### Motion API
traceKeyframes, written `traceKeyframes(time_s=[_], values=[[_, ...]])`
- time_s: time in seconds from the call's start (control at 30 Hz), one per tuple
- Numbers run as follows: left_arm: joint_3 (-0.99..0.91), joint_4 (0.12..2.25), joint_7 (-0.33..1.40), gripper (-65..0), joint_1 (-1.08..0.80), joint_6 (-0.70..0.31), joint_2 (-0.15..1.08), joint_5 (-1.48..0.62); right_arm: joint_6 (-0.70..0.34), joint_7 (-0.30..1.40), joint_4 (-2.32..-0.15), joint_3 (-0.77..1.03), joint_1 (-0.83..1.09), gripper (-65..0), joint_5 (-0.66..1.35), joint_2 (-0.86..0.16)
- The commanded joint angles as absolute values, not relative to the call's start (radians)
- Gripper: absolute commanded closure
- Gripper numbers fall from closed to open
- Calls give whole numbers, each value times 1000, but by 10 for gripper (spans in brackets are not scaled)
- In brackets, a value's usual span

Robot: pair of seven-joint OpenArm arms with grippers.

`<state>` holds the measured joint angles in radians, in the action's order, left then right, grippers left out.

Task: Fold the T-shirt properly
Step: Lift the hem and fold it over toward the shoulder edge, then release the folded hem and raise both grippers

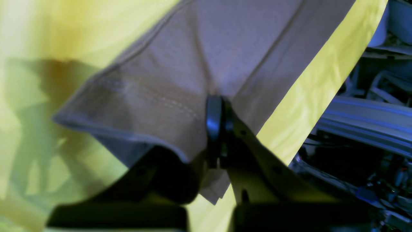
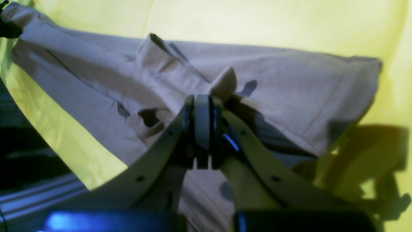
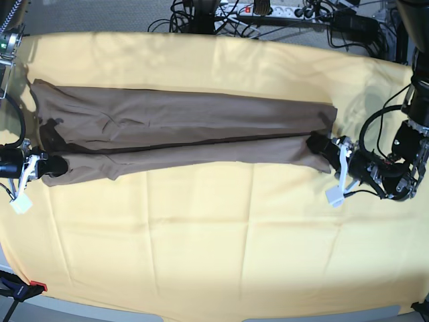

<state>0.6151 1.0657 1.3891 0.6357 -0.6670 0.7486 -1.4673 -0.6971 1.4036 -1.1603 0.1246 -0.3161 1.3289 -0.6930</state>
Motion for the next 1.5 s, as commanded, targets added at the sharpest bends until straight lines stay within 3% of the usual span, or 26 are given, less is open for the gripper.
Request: traceKeyframes(time_s=[0.0, 0.4, 0.6, 0.77, 1.03, 1.3, 1.43, 1.47], values=[[606, 1076, 1396, 0, 659, -682, 765, -1484, -698, 1396, -1178, 114, -340, 0, 1353, -724], [606, 1076, 1396, 0, 657, -698, 770, -1484, -698, 1316, -1178, -1, -344, 0, 1055, -729], [606, 1076, 1396, 0, 657, -698, 770, -1484, -698, 1296, -1178, -1, -344, 0, 1047, -729], [606, 1076, 1396, -255, 670, -698, 781, -1484, -698, 1285, -1178, -1, -343, 0, 1047, -728], [606, 1076, 1396, -265, 727, -647, 831, -1484, -698, 1240, -1178, -1, -343, 0, 1050, -728], [606, 1076, 1396, -265, 664, -635, 876, -1484, -698, 1260, -1178, -1, -344, -5, 1050, -727], [606, 1076, 1396, -265, 662, -635, 905, -1484, -698, 1323, -1178, -1, -343, -310, 1050, -728], [606, 1076, 1396, -265, 662, -635, 915, -1484, -698, 1330, -1178, -1, -343, -358, 1050, -730]])
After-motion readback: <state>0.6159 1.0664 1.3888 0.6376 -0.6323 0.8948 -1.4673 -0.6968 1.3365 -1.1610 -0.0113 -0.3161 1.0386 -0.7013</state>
